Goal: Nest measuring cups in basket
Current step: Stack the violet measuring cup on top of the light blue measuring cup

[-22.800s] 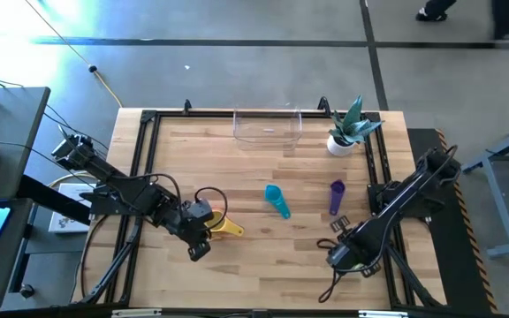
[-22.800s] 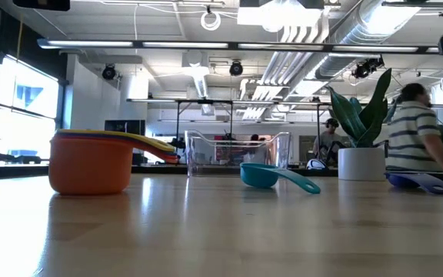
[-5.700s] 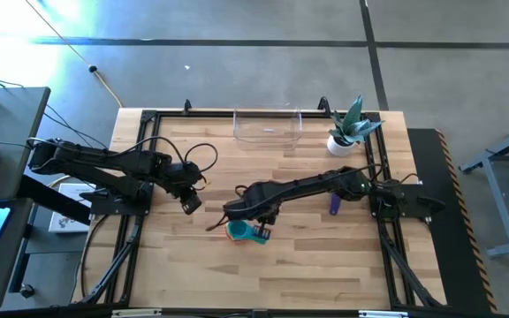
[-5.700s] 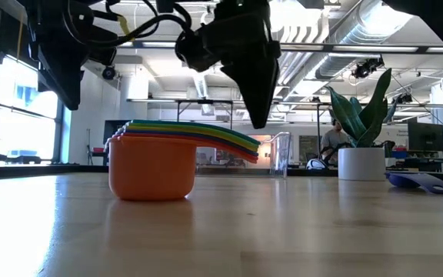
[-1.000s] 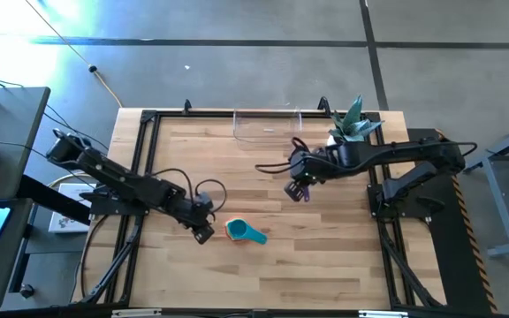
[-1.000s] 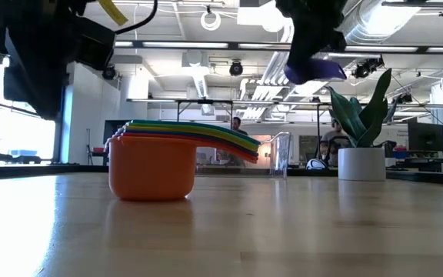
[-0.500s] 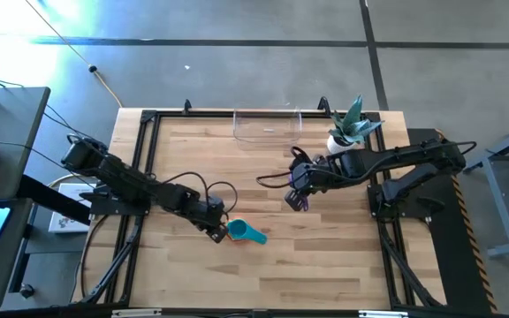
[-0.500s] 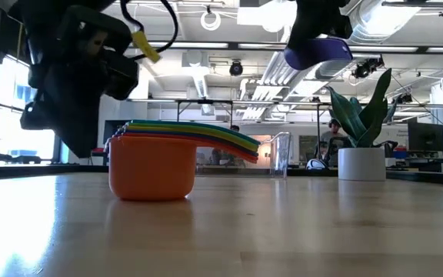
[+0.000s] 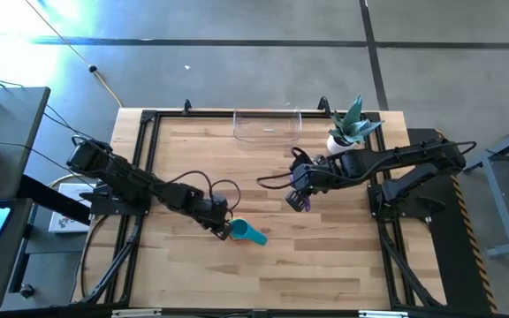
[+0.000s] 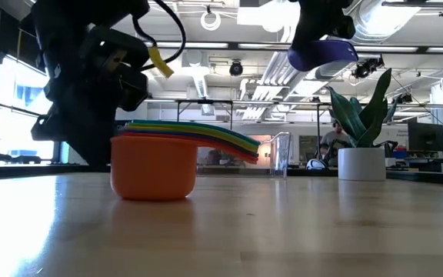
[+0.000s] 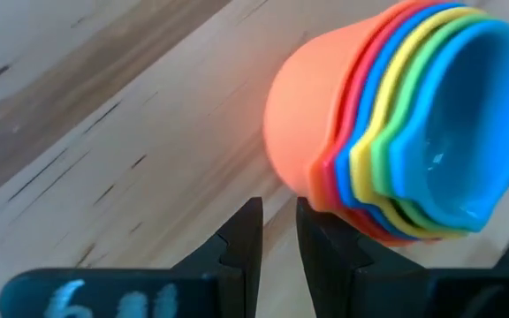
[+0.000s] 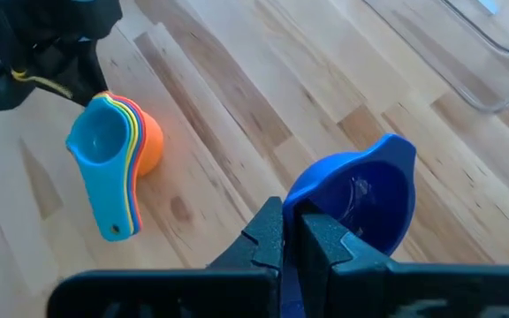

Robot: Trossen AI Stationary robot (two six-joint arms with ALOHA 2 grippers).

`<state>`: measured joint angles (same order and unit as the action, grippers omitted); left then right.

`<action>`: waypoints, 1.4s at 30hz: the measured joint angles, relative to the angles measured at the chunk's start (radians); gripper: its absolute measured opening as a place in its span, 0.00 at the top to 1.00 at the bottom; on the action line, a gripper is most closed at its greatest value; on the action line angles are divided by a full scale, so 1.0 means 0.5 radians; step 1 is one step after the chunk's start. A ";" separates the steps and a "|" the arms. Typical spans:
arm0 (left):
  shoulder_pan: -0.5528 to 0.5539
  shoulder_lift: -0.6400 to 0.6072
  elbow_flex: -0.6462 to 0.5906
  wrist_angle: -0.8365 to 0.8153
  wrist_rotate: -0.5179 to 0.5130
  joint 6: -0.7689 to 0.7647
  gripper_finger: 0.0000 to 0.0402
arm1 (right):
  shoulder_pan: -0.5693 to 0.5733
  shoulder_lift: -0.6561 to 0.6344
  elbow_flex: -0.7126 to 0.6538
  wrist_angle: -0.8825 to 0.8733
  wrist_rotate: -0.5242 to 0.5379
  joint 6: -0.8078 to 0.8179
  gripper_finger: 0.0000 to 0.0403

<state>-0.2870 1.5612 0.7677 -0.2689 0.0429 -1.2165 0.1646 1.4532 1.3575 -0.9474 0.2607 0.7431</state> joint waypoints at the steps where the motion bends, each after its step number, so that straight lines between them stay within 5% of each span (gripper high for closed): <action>1: 0.006 0.000 0.000 0.026 -0.001 0.022 0.84 | 0.000 0.000 0.000 0.000 0.000 -0.008 1.00; 21: 0.063 0.261 0.010 0.665 0.077 0.063 0.84 | 0.000 0.000 -0.002 -0.112 -0.065 -0.021 1.00; 32: 0.081 0.324 0.155 0.666 0.099 0.189 0.84 | -0.001 -0.001 -0.002 -0.079 -0.158 -0.015 1.00; 42: 0.116 0.231 0.175 0.355 0.150 0.289 0.84 | 0.051 0.056 -0.002 0.380 -0.439 -0.074 1.00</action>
<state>-0.2289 1.6765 0.8555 -0.0917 0.1181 -1.0721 0.1901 1.4812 1.3563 -0.7576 0.0414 0.7063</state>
